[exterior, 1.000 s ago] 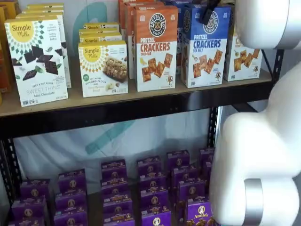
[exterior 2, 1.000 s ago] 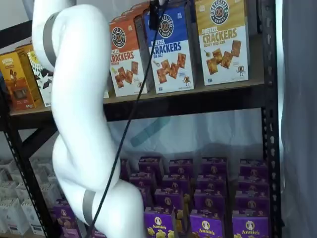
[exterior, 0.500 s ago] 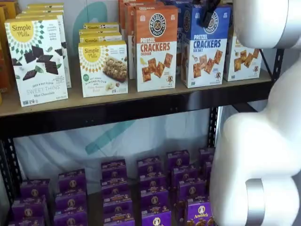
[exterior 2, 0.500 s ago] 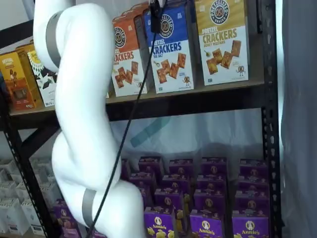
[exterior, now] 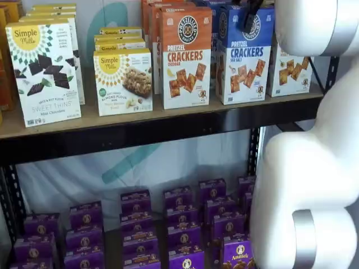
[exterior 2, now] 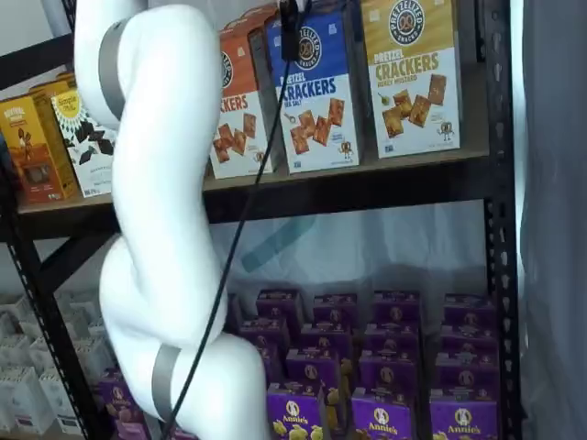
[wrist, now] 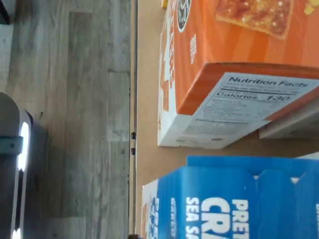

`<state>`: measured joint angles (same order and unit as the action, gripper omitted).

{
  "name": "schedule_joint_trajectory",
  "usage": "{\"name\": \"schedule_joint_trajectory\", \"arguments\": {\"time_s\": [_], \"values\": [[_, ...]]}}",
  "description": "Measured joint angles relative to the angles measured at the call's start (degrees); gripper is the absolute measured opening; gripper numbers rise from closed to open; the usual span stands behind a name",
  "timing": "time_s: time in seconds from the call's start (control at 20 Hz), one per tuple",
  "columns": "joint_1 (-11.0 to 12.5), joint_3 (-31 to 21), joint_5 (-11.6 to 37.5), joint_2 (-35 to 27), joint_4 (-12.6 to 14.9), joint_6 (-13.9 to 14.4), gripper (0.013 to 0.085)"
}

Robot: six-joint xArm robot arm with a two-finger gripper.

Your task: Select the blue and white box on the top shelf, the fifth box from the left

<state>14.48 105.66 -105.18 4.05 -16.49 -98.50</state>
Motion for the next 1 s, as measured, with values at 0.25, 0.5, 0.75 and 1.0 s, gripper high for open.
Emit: {"name": "schedule_joint_trajectory", "arguments": {"time_s": [0.25,0.5,0.75,1.0], "values": [[0.0,0.38,-0.53,-0.18,0.09,0.04,0.077],[0.1,0.08,-0.34,0.07,0.01,-0.04,0.069],[0.29,0.08,-0.44,0.13,-0.23,-0.11,0.069],[0.42,-0.11,-0.45,0.33,-0.39,-0.19,0.057]]}}
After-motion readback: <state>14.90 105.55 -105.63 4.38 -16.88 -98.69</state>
